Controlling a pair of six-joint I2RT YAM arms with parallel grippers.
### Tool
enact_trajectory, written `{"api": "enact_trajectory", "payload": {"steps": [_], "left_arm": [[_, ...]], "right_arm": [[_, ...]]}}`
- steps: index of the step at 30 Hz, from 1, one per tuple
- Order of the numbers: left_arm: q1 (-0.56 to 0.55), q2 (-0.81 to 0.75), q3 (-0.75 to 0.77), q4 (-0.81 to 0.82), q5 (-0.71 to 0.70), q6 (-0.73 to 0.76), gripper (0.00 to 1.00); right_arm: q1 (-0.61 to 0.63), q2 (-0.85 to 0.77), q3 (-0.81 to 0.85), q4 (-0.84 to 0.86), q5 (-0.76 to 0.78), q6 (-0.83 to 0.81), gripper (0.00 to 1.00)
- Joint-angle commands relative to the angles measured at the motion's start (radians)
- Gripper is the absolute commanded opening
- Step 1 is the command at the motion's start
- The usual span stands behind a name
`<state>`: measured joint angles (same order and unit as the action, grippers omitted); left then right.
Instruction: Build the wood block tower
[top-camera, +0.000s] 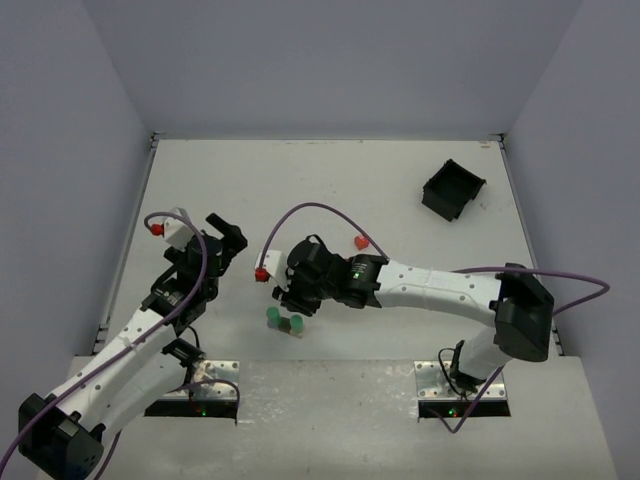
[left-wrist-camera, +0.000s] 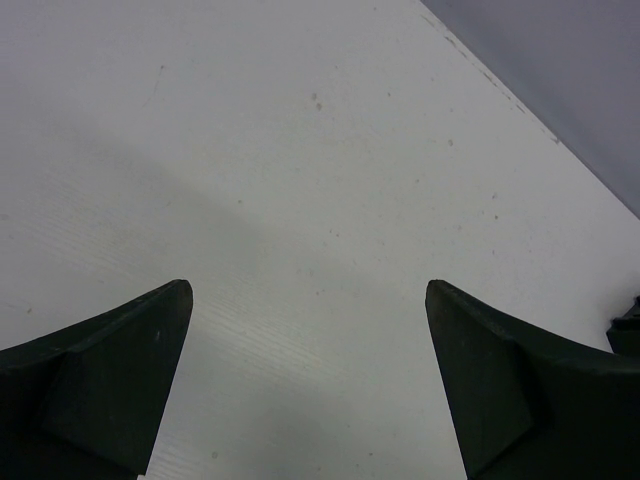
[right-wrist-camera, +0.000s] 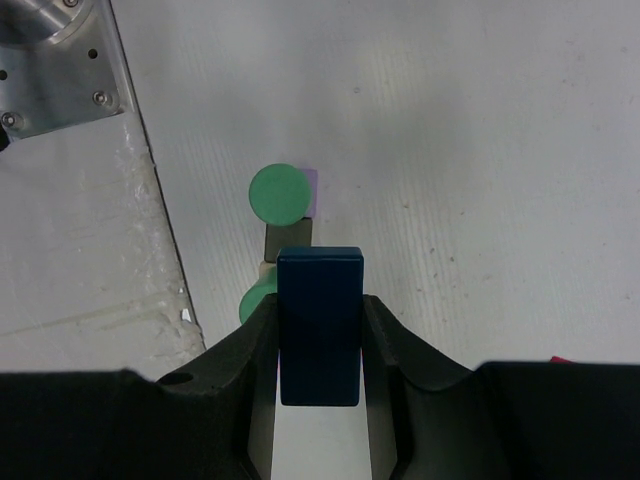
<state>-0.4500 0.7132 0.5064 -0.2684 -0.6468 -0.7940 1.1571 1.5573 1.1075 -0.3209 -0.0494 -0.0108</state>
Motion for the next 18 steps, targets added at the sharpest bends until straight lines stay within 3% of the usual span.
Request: {"api": "enact_trajectory", "payload": {"steps": [1, 18], "left_arm": [[0.008, -0.023, 0.020, -0.020, -0.037, -0.033, 1.00], [0.008, -0.043, 0.014, -0.012, -0.025, -0.022, 1.00]], "right_arm": [[0.026, 0.019, 0.067, 0.005, 0.011, 0.050, 0.24], [0.044, 0.109, 0.101, 0.014, -0.009, 0.045, 0.28]]}}
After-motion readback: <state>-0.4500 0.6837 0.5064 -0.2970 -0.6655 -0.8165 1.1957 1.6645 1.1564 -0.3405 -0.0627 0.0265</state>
